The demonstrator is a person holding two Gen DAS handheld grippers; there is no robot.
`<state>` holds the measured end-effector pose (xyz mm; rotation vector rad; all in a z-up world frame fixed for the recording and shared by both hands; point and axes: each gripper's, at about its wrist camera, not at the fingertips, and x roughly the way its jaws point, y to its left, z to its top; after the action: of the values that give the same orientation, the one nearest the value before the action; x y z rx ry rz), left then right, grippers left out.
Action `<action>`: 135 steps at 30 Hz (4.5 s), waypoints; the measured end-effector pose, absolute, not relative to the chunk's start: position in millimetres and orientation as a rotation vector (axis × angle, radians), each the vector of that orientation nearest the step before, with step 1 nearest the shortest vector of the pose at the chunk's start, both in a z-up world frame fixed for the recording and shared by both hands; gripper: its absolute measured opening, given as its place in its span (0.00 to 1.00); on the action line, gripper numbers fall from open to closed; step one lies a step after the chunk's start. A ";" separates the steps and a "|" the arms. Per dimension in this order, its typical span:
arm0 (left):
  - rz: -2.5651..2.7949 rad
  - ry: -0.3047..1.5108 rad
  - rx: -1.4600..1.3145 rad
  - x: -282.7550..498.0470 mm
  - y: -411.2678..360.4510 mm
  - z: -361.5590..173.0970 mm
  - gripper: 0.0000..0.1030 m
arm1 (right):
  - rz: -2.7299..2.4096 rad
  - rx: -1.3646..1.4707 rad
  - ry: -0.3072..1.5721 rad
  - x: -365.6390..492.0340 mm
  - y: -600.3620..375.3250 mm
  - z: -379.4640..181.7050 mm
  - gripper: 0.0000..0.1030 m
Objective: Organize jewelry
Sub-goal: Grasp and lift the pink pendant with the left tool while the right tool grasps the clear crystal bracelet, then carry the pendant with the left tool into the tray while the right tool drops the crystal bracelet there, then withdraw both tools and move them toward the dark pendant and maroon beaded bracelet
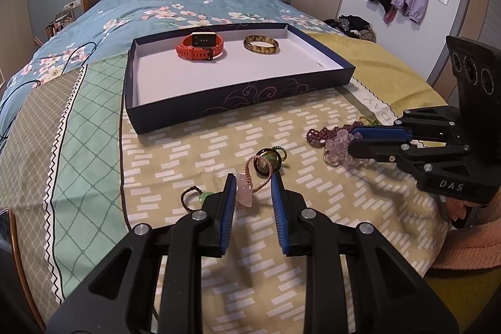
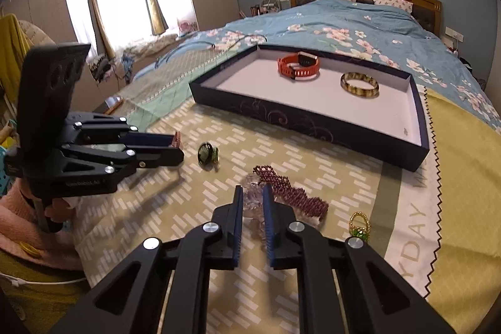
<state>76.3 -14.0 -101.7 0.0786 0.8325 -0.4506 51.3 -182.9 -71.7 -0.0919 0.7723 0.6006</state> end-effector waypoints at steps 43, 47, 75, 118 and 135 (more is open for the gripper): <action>-0.369 0.724 0.103 189.0 -33.0 -53.8 0.22 | 0.466 0.044 0.624 171.7 -229.8 -11.6 0.08; -0.362 0.748 0.095 204.3 -36.1 -60.5 0.22 | 0.453 0.027 0.639 184.0 -229.0 -17.0 0.08; -0.324 0.894 0.047 271.4 -42.2 -104.6 0.23 | 0.477 -0.015 0.749 221.0 -203.4 -48.9 0.23; -0.398 0.718 0.127 94.4 -6.2 -73.4 0.41 | 0.537 -0.116 0.887 81.6 -202.4 -86.9 0.37; -0.500 0.796 0.184 87.8 -33.2 -99.1 0.41 | 0.497 -0.105 0.861 78.9 -206.1 -81.5 0.06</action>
<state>87.8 -33.2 -99.1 0.1838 0.7964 -0.5005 78.9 -206.1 -81.5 -0.1053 0.8611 0.4966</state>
